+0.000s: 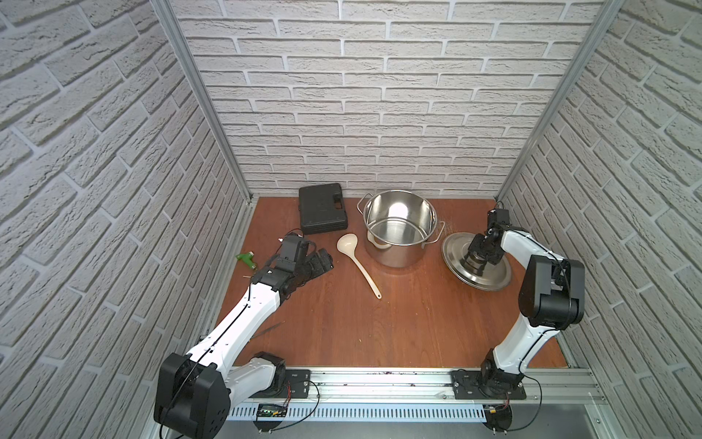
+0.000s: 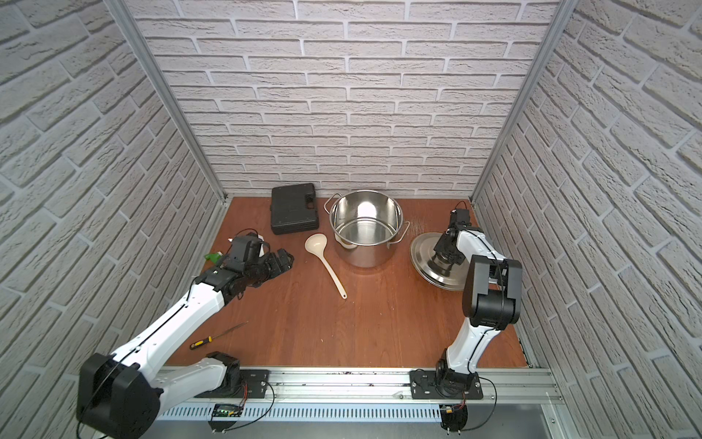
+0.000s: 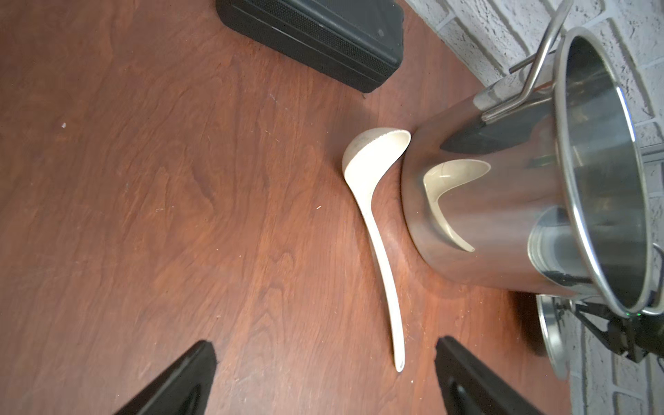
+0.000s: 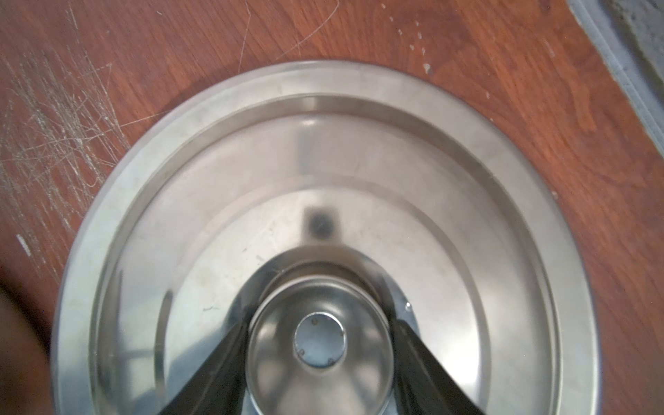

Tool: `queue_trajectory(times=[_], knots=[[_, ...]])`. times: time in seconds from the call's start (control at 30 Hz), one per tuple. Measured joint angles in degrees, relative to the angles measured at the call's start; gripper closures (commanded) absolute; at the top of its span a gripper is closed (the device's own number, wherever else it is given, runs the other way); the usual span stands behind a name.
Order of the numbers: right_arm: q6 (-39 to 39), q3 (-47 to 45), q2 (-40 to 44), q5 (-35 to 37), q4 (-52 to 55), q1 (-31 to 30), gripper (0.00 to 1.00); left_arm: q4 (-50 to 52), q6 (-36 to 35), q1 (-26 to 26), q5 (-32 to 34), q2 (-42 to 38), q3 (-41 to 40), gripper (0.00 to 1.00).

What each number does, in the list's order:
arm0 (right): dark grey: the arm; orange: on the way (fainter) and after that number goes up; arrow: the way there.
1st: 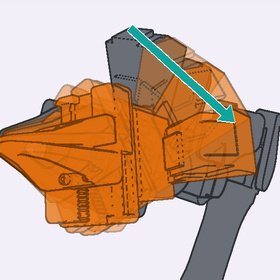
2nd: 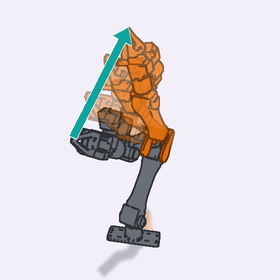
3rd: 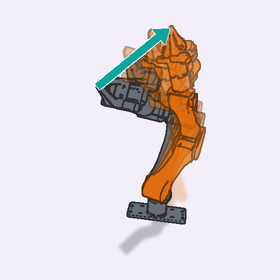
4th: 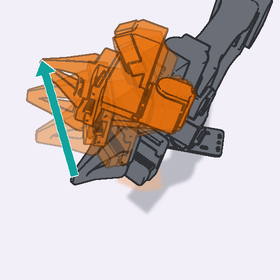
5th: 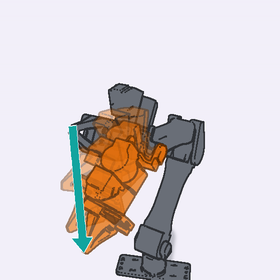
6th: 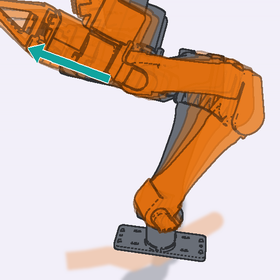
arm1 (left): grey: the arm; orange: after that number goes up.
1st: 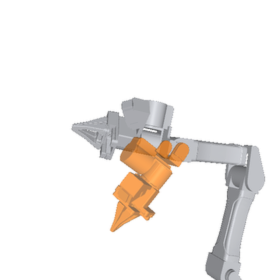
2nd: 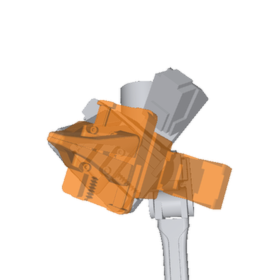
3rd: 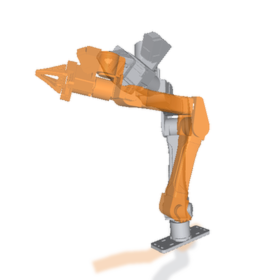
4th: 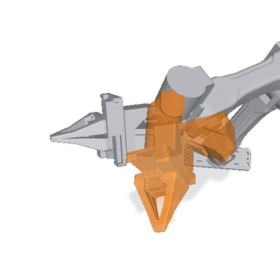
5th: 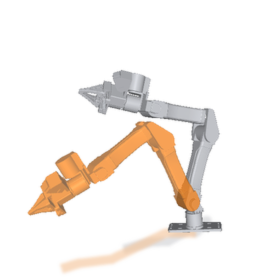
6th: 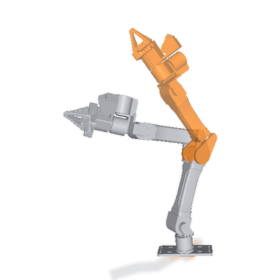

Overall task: Stir the soup with a spoon
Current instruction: Place the lid at the center of the board.

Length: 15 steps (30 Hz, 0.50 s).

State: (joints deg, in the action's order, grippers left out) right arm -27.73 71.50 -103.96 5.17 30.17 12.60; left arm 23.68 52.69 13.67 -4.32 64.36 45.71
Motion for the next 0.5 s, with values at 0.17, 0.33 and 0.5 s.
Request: queue_trajectory(times=[0.17,0.33,0.5], knots=[[-0.81,-1.38,-0.85,0.57,-2.54,-1.70,0.95,-0.96,2.56,0.59,-0.68,2.51,0.00,0.05],[-1.51,-3.15,-1.25,1.84,-4.15,-2.58,0.76,-1.49,4.90,2.69,-0.42,5.66,0.00,0.07],[-1.68,-3.78,-1.25,2.45,-5.11,-2.69,0.52,-2.45,6.12,5.73,0.33,9.27,0.02,0.08]])
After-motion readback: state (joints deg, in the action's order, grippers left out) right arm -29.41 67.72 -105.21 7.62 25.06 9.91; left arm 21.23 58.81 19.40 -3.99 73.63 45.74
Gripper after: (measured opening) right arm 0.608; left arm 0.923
